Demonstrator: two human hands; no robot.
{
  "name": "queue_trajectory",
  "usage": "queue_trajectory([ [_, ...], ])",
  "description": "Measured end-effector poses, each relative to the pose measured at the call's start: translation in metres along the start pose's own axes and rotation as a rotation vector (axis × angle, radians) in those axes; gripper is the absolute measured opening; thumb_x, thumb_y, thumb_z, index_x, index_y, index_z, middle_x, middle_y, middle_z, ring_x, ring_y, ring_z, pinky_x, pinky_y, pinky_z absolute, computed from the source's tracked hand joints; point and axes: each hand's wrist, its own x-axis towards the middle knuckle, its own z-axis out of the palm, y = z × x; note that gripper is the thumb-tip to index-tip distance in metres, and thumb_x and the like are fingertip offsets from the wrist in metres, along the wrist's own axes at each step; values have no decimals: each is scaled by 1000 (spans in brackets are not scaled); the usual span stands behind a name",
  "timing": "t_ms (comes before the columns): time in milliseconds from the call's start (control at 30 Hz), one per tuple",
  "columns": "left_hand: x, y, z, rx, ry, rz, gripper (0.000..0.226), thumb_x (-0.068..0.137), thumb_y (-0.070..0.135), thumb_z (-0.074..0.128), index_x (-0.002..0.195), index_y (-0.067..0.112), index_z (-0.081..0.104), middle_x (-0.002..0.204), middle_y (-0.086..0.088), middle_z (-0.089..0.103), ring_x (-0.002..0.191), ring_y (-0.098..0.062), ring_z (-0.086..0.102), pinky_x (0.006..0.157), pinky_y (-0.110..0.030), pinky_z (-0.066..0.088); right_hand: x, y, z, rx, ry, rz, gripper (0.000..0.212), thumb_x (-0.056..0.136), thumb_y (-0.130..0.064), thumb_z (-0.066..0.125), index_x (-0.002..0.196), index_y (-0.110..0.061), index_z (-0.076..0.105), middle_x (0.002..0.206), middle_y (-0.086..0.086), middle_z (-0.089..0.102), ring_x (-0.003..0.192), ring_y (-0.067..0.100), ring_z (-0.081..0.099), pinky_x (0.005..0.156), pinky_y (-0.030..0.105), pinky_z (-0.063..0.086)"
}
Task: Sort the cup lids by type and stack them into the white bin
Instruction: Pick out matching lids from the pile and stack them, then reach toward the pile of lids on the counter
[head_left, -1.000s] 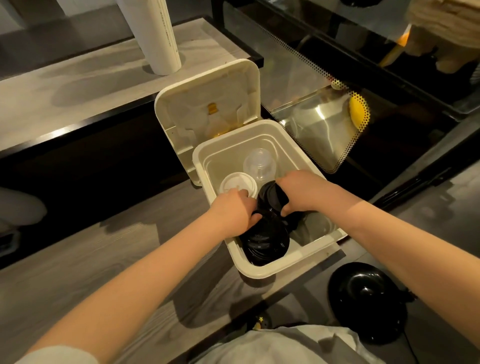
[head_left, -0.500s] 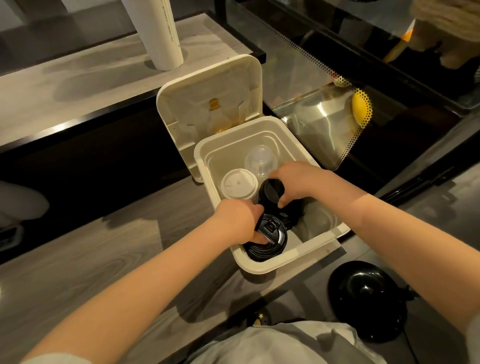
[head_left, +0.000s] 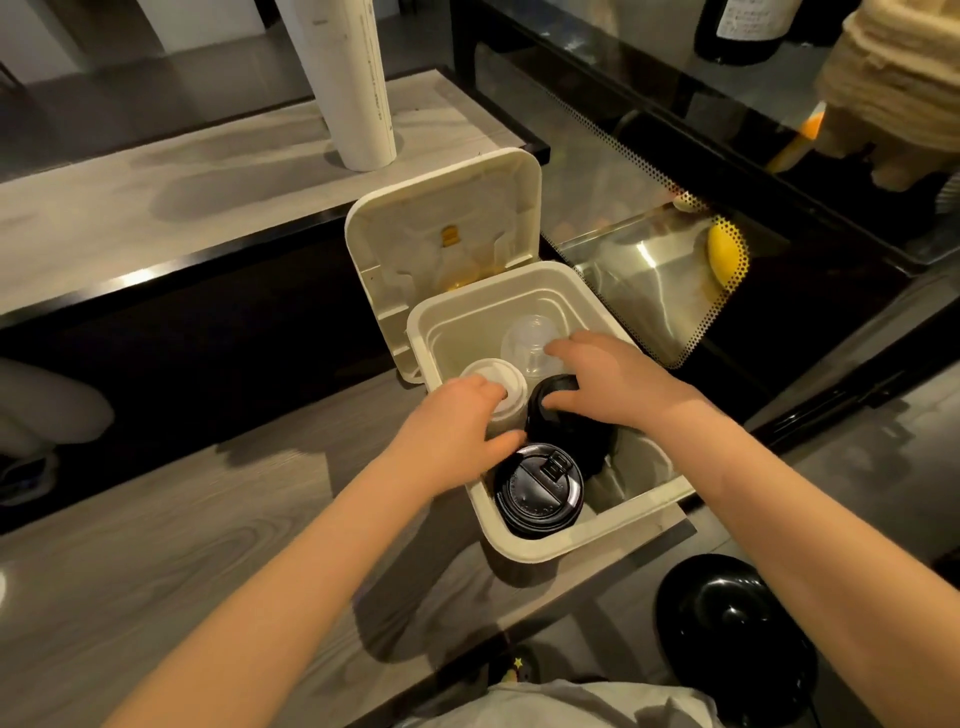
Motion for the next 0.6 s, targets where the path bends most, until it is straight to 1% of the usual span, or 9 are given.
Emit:
queue_trajectory([
  [67,-8,-13,-12,-31,106,-45,48,89,45,53,127,15,52,122,-1,57,113,-18,50,96,-35,43,0,-14,-8,56,88,-20,61,86,-43,63,137,-18,44,131,7,51,119,25,49,95,34,41],
  [167,-27,-33,-32,-50,215,-143,50,89,44,55,129,15,52,127,0,56,118,-17,49,98,-32,40,4,-45,-16,120,167,-86,55,88,-42,60,135,-19,47,134,4,51,122,23,48,98,36,41],
  [233,-46,-50,-42,-82,265,-238,48,89,41,56,130,15,52,130,0,55,120,-16,48,99,-30,38,8,-72,-17,134,204,-152,50,89,-41,58,134,-20,48,133,1,53,123,22,48,99,38,42],
  [300,-69,-70,-50,-117,291,-338,49,90,39,56,133,16,49,134,-1,52,124,-17,46,101,-30,37,12,-101,-15,158,214,-197,47,90,-39,57,132,-21,50,130,0,55,120,20,50,96,36,44],
  [400,-113,-106,-54,-149,322,-489,51,91,37,56,135,15,47,137,-2,49,127,-18,44,103,-31,36,21,-152,-2,159,185,-286,45,91,-38,56,132,-21,50,127,0,57,117,19,52,91,32,43],
  [467,-143,-131,-52,-166,324,-586,51,90,34,57,136,12,46,139,-4,48,128,-20,43,105,-32,35,27,-185,9,168,156,-343,45,91,-38,57,133,-22,50,129,-2,56,118,18,53,94,32,44],
  [600,-213,-187,-43,-179,290,-749,52,90,32,58,135,8,46,140,-9,48,130,-23,42,106,-30,31,39,-263,40,161,5,-450,47,91,-40,55,134,-23,47,132,-2,54,119,17,52,96,36,47],
])
